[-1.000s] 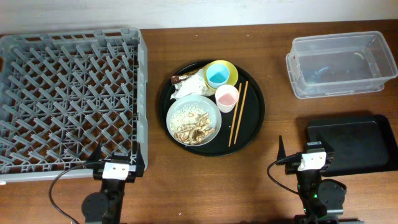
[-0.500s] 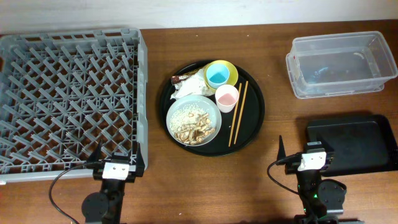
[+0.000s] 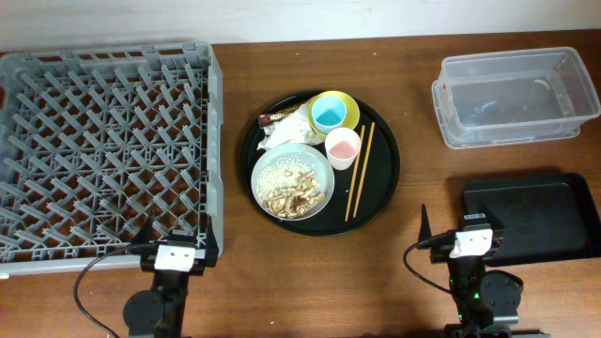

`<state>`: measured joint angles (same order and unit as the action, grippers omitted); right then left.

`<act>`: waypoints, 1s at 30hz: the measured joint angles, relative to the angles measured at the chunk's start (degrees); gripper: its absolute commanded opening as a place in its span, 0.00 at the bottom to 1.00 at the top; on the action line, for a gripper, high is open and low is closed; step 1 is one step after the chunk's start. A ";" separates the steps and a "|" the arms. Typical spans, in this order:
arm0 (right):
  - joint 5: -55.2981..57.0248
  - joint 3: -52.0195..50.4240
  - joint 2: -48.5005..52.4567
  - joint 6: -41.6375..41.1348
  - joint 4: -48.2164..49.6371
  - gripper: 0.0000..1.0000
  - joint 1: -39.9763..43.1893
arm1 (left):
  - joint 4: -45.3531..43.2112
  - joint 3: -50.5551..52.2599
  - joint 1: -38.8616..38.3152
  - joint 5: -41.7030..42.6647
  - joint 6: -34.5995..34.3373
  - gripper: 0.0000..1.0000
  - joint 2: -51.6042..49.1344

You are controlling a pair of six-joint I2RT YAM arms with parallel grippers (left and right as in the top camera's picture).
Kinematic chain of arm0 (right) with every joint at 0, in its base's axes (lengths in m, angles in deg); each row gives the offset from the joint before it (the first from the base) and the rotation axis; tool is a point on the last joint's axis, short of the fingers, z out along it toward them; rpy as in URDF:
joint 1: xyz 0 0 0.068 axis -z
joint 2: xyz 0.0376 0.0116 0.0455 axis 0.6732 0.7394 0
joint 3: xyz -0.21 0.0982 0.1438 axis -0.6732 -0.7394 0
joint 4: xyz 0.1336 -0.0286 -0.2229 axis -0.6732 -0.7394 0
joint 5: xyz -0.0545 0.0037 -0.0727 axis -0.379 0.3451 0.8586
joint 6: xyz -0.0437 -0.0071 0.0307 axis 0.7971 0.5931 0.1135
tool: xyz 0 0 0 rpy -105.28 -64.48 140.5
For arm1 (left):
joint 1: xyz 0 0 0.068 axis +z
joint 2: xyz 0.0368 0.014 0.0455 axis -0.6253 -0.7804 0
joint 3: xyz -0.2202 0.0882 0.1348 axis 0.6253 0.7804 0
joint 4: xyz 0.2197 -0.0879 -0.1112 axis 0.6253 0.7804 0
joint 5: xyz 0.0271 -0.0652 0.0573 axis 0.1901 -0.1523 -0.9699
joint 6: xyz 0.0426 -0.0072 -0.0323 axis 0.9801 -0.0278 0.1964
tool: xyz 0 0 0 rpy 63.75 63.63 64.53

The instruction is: Sort waste into correct bins and load items into the dishwasher rack

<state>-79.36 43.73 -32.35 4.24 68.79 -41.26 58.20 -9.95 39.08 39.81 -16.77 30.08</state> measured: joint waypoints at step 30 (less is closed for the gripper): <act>0.00 0.00 0.00 -0.02 0.00 0.98 0.00 | -3.10 0.02 0.00 42.10 -16.20 0.99 0.00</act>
<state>-79.36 43.73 -32.35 4.21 68.79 -41.26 55.10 -9.93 39.08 81.91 -32.97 30.08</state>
